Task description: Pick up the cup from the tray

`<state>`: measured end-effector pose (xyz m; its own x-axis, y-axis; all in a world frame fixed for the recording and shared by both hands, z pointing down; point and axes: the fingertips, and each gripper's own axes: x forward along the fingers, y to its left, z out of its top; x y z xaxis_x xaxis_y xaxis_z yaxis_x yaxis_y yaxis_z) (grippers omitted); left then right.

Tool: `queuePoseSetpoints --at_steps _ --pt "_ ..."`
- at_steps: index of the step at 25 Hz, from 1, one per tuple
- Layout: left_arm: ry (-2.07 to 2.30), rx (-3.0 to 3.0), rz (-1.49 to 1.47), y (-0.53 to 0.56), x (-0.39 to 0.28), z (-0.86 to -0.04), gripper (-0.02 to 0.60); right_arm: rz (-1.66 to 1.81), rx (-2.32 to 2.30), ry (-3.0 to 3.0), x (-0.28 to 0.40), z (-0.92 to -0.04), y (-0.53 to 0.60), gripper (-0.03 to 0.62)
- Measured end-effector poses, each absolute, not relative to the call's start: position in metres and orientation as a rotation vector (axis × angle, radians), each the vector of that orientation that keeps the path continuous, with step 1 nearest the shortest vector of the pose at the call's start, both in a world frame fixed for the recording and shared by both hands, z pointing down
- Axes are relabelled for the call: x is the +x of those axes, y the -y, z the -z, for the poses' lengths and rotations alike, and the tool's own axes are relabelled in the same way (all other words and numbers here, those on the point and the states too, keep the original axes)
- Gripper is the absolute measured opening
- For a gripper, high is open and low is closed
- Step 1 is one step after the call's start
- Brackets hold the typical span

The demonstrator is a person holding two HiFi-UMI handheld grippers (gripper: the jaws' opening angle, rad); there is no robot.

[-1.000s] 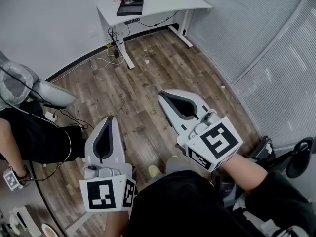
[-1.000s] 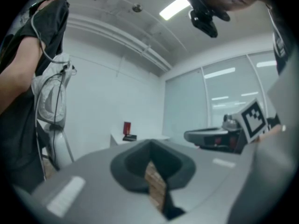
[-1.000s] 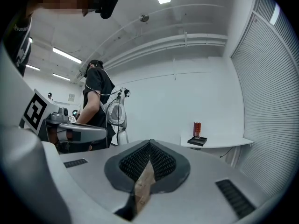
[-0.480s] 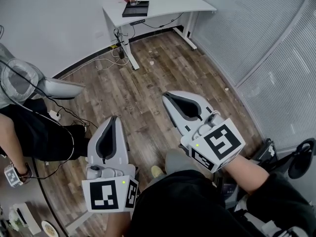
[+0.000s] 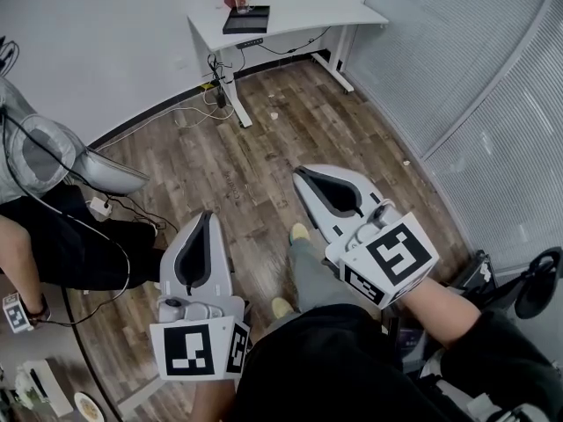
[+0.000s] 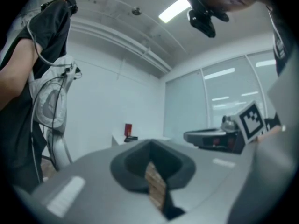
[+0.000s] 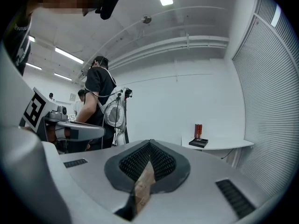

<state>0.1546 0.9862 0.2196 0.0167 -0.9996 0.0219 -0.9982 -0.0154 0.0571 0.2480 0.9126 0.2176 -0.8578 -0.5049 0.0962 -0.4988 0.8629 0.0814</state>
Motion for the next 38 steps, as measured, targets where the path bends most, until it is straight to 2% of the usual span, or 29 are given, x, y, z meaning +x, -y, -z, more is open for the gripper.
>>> queuePoseSetpoints --at_steps 29,38 --pt "2.191 2.179 0.067 -0.918 0.078 -0.207 -0.002 0.157 0.72 2.931 0.163 -0.197 -0.842 0.014" --pt "2.186 2.141 -0.039 -0.809 0.075 -0.243 -0.002 0.141 0.689 2.96 0.153 -0.233 -0.73 0.014"
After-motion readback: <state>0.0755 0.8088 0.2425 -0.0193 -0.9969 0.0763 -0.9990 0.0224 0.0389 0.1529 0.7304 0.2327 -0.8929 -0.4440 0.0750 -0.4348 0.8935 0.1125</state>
